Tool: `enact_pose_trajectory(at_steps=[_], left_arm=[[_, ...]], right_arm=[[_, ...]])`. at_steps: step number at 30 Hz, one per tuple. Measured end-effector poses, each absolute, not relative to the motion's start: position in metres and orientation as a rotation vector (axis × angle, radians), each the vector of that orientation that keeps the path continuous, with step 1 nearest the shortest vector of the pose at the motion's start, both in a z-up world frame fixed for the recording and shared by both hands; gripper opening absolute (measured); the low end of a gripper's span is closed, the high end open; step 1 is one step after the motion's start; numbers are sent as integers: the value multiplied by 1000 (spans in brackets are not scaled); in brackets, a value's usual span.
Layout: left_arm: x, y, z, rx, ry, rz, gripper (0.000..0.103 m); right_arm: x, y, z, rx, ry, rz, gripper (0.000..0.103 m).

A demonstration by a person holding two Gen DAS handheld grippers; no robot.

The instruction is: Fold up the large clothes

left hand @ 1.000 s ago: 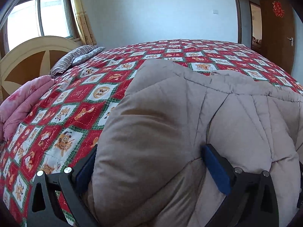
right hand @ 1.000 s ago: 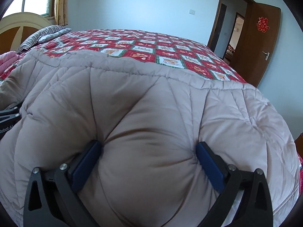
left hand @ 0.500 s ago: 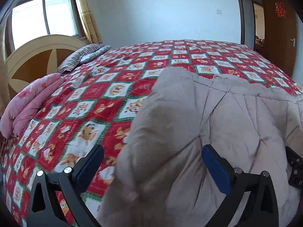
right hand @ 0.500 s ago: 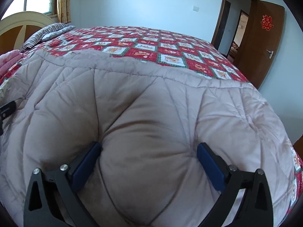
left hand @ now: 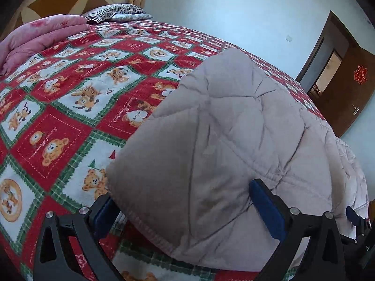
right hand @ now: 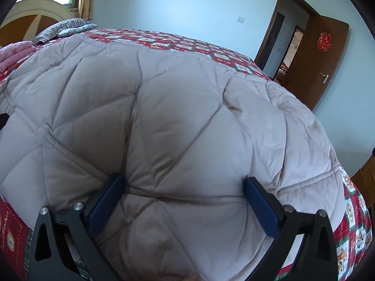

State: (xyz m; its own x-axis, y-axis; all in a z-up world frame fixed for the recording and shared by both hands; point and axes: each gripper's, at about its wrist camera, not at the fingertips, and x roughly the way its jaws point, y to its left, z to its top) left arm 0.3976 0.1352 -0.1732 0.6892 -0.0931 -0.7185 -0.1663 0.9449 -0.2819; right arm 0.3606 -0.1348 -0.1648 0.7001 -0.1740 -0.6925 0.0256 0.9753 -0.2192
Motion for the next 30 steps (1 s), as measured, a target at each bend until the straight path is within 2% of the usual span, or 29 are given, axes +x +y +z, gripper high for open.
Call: enact_pose_trajectory(at_steps=[4,8,10,11,13,17,21,26,30], left_arm=[[405,139,-175,-427,782,4,101],[406,135,-165,-431,747,-68,50],[404,128,-151,-375,710,-95,35],[403,124,-143,-335,698,-94,32],[398,114,-123,-278,652,-110,29],[383,81,-72,-129,527,-177,27],[372,37,-29,-19,439,-273,26],[364,-32,-1,104,376,-412,25],[354,-91,4,200,362,-547,24]], right_arm=[[365,-144,-168,-147,802,-86,103],[363,-143,-167,-144,778,-91,103],[362,-144,-166,-140,775,-90,103],[362,-144,-166,-139,774,-89,103],[359,-144,-162,-132,763,-87,103],[345,-157,-149,-120,714,-96,96],[329,-187,-128,-59,651,-143,96],[321,-238,-111,0,629,-265,96],[313,-285,-119,45,673,-375,96]])
